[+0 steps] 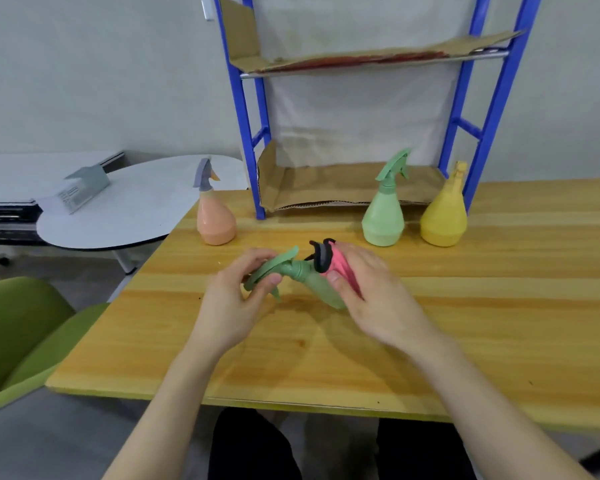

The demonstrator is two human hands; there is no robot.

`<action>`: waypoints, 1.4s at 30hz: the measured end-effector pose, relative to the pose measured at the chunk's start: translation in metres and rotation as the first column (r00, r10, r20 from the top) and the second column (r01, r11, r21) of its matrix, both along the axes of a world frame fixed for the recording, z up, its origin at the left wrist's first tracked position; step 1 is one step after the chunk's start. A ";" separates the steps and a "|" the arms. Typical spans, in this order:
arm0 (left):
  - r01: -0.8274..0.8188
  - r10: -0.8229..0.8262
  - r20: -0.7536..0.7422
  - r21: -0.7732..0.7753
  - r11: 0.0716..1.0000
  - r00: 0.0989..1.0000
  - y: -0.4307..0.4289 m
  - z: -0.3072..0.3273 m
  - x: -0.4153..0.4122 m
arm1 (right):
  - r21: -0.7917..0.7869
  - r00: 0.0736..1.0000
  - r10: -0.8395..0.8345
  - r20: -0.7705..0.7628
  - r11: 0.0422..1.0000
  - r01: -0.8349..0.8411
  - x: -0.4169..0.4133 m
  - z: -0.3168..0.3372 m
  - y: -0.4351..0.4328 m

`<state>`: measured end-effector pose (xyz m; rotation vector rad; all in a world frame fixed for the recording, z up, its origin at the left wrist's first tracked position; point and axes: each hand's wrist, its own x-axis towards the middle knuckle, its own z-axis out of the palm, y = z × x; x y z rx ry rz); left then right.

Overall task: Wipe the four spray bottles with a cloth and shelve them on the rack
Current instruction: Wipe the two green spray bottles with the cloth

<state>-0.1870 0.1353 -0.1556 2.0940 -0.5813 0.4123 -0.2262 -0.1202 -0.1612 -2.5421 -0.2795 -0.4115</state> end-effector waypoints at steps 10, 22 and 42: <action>-0.071 0.072 0.024 -0.045 0.996 0.997 -0.001 -0.010 0.000 | 0.212 0.990 -0.116 -0.078 0.969 0.130 0.019 -0.002 0.000; -0.121 0.123 0.070 -0.023 0.992 0.990 -0.007 -0.011 0.007 | 0.150 0.990 -0.136 -0.040 0.979 0.140 0.017 0.002 0.000; -0.104 0.104 0.017 -0.003 0.995 0.994 -0.009 -0.004 0.016 | 0.366 0.939 -0.343 -0.034 0.869 0.332 0.031 0.017 -0.031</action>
